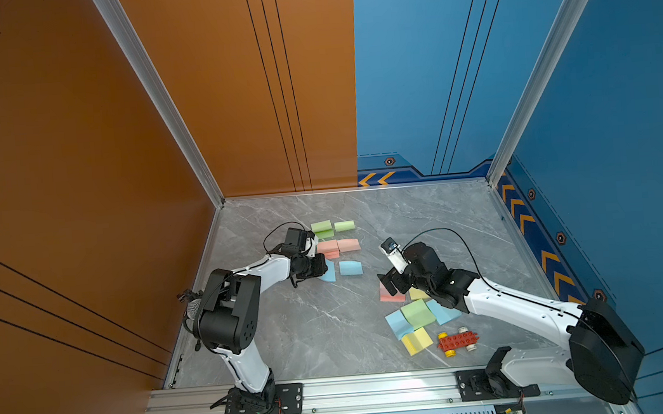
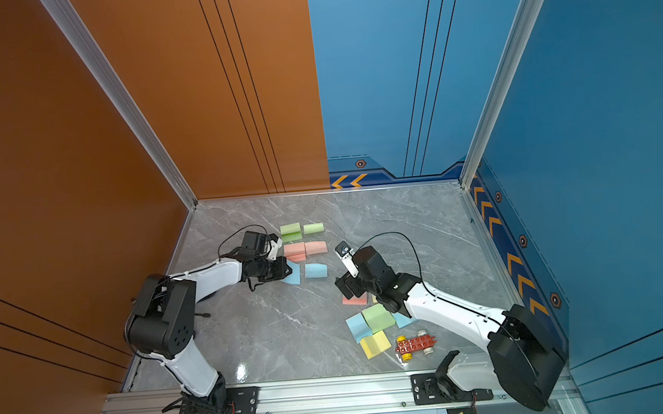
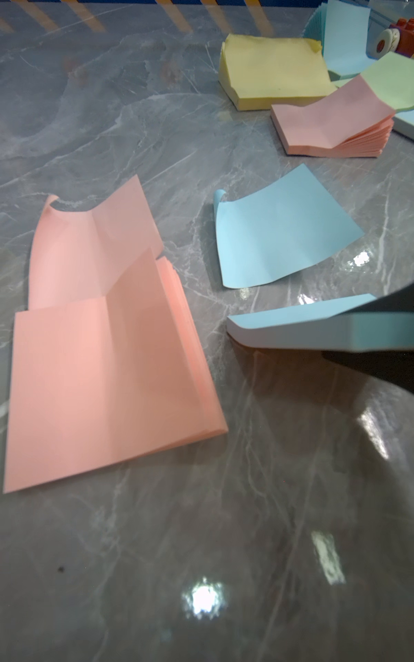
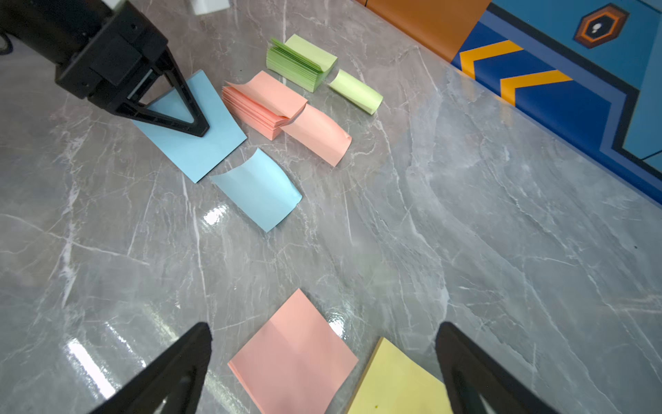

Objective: Tear off pages from different memo pads
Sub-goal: Place the memo pad at the center of the board.

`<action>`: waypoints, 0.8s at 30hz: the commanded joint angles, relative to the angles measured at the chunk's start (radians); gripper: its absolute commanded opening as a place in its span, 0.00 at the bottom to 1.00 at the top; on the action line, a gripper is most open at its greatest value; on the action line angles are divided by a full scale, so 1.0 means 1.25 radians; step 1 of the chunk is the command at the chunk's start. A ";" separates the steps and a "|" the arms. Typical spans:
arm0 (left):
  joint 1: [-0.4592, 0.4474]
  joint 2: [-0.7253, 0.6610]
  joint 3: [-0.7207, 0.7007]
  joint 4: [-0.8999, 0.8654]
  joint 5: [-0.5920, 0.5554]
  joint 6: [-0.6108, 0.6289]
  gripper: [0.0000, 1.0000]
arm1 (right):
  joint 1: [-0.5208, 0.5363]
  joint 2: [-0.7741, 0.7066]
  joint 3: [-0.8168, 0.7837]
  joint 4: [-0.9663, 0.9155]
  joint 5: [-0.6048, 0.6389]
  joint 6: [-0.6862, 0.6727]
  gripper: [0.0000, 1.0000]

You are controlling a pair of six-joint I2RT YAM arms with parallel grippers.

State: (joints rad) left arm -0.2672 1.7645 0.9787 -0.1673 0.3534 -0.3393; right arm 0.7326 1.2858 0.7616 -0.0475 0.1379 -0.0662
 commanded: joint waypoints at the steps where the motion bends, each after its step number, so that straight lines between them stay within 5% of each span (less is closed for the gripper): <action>1: 0.008 0.030 -0.002 -0.033 -0.026 0.006 0.19 | -0.008 -0.039 -0.003 -0.045 0.109 0.071 1.00; 5: 0.009 0.008 -0.014 -0.052 -0.079 0.009 0.42 | -0.089 -0.051 0.009 -0.154 0.164 0.256 1.00; 9: 0.006 -0.022 -0.016 -0.068 -0.125 0.005 0.68 | -0.208 -0.051 -0.012 -0.192 0.026 0.368 1.00; 13: -0.005 -0.094 -0.027 -0.089 -0.211 -0.016 0.94 | -0.202 -0.074 -0.042 -0.198 -0.005 0.390 1.00; 18: -0.060 -0.250 -0.071 -0.123 -0.369 -0.057 0.95 | -0.134 -0.077 -0.059 -0.220 -0.036 0.447 0.96; 24: -0.187 -0.397 -0.151 -0.122 -0.385 -0.116 0.93 | -0.042 0.004 -0.040 -0.188 -0.066 0.497 0.89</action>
State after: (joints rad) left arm -0.4534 1.2995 0.8371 -0.2802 -0.0685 -0.4343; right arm 0.6563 1.2358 0.6960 -0.2771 0.0937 0.4931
